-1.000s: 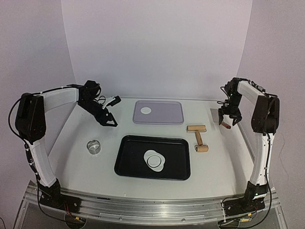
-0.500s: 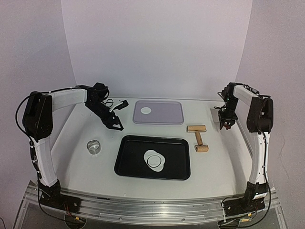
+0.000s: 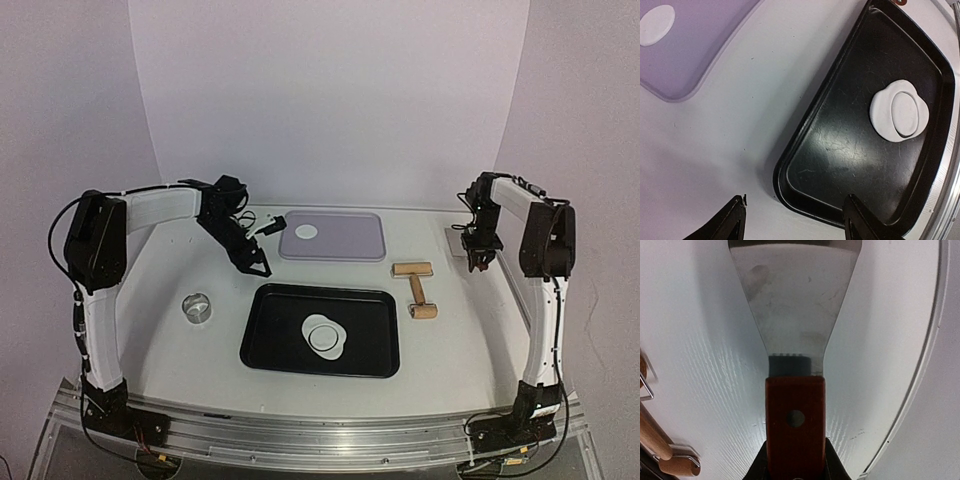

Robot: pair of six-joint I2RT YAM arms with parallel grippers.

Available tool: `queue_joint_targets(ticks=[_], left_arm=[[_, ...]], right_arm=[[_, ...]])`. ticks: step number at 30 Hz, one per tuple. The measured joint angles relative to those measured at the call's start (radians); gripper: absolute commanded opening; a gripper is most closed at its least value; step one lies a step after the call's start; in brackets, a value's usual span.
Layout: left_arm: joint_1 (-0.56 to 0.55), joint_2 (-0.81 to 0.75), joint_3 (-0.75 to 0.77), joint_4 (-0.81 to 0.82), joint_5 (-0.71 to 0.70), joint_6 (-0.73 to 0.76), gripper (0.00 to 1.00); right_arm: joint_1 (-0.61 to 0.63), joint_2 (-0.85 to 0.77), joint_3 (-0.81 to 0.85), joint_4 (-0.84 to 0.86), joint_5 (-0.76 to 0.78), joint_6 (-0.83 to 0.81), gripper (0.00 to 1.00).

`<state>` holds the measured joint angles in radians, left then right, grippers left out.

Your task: Roll out the dumpling wrappers from the dough

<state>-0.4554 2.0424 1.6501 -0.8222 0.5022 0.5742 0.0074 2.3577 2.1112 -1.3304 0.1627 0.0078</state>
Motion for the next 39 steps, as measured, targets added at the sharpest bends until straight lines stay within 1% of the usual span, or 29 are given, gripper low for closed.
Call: queue_joint_targets(ticks=[5, 12, 15, 19, 24, 27, 30, 36, 39], left_arm=[[-0.040, 0.083, 0.088, 0.002, -0.046, 0.033, 0.69], [-0.105, 0.208, 0.218, -0.001, -0.106, 0.104, 0.70], [-0.132, 0.269, 0.290, -0.011, -0.119, 0.137, 0.70], [-0.158, 0.346, 0.380, -0.034, -0.123, 0.177, 0.68], [-0.176, 0.370, 0.379, -0.054, -0.140, 0.216, 0.56], [-0.182, 0.370, 0.370, -0.061, -0.149, 0.233, 0.47], [-0.186, 0.371, 0.361, -0.060, -0.161, 0.239, 0.43], [-0.186, 0.372, 0.336, -0.039, -0.164, 0.244, 0.34], [-0.186, 0.370, 0.329, -0.024, -0.159, 0.245, 0.25]], right_arm=[[0.000, -0.115, -0.063, -0.007, 0.070, -0.011, 0.00], [0.019, -0.423, -0.161, -0.018, 0.151, -0.078, 0.00], [0.075, -0.532, -0.176, -0.022, 0.204, -0.120, 0.00], [0.191, -0.610, -0.181, -0.025, 0.254, -0.173, 0.00], [0.327, -0.645, -0.201, -0.027, 0.312, -0.233, 0.00], [0.382, -0.655, -0.213, -0.029, 0.335, -0.258, 0.00], [0.426, -0.681, -0.232, -0.029, 0.353, -0.287, 0.00], [0.567, -0.785, -0.338, -0.024, 0.447, -0.376, 0.00], [0.624, -0.819, -0.379, -0.020, 0.480, -0.400, 0.00]])
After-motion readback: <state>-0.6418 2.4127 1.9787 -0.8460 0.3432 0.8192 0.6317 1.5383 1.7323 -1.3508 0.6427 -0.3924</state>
